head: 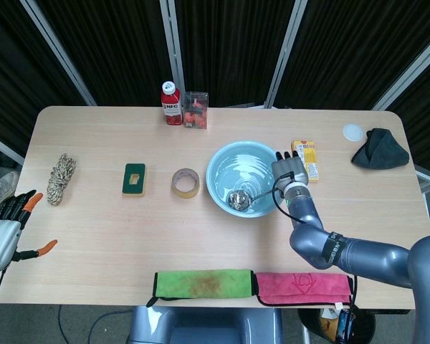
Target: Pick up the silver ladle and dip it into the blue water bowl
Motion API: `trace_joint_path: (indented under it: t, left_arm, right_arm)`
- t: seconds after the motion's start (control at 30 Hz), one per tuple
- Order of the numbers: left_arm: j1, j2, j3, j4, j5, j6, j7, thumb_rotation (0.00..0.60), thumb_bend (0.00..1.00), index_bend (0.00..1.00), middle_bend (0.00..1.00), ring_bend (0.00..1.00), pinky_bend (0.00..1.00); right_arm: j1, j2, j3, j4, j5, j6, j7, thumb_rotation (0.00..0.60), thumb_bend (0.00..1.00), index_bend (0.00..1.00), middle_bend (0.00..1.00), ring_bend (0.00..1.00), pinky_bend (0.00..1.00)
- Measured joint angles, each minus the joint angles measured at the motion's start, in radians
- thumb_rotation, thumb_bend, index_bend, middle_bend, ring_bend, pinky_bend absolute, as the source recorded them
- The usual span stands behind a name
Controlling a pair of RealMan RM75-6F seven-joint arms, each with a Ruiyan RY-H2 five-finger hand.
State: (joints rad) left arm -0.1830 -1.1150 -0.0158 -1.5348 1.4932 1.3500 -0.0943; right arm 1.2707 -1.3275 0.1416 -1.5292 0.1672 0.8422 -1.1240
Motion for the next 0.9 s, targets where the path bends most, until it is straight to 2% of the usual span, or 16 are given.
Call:
trace_joint_path:
  t: [0.3,0.7,0.9]
  left_arm:
    - [-0.008,-0.008,-0.002,0.002,-0.009,-0.016,0.013,0.375,0.19,0.0,0.0,0.0,0.0]
    - [-0.005,-0.001,0.001,-0.001,0.004,-0.006,-0.003,0.379,0.19,0.0,0.0,0.0,0.0]
    - [-0.005,-0.001,0.005,-0.001,0.012,-0.004,-0.005,0.371,0.19,0.0,0.0,0.0,0.0]
  right_arm:
    - [0.027,-0.039,-0.031,0.088,0.048,-0.075,-0.002,0.6,0.48,0.69,0.01,0.0,0.0]
    - [0.012,-0.018,-0.042,0.073,0.038,-0.114,0.079,0.6,0.48,0.69,0.01,0.0,0.0]
    - [0.009,0.04,-0.032,0.051,0.045,-0.158,0.133,0.6,0.48,0.69,0.01,0.0,0.0]
